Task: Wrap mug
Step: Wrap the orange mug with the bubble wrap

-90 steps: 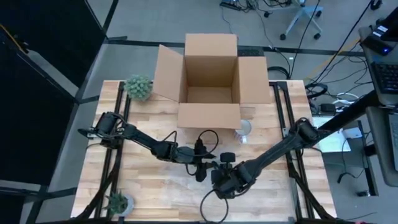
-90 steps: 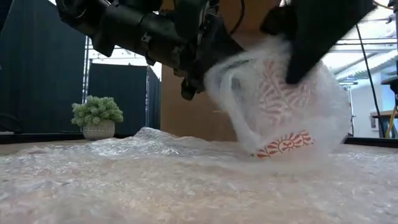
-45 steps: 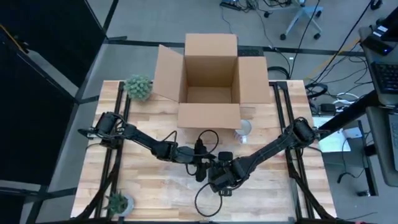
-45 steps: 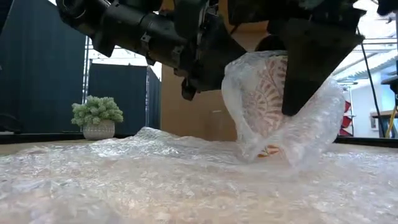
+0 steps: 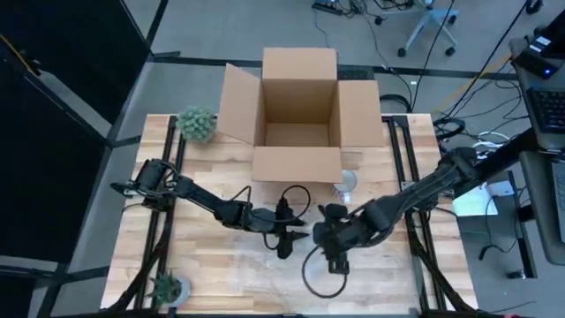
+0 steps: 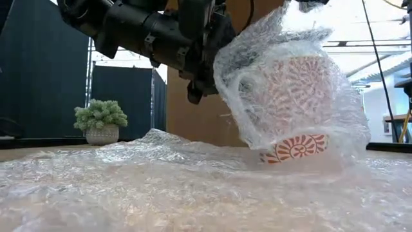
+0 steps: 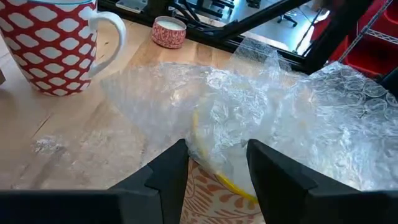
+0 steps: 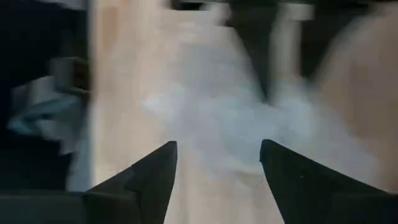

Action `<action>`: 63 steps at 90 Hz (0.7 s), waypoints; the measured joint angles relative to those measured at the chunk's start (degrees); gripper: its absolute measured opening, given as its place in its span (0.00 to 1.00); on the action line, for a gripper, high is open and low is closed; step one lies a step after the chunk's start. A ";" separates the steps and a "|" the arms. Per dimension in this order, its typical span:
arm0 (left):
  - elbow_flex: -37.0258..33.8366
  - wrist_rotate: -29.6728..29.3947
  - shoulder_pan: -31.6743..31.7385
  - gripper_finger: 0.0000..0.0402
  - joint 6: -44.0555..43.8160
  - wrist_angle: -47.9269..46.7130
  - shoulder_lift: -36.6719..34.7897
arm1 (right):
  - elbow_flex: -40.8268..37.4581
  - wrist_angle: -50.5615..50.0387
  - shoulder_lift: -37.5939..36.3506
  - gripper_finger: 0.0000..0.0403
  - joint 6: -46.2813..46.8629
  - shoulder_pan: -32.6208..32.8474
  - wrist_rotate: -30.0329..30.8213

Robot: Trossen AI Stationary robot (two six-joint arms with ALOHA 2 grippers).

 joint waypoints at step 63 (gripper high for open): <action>0.07 -0.42 0.04 0.37 0.00 0.33 0.00 | -10.49 10.82 13.69 0.53 4.19 -6.75 0.76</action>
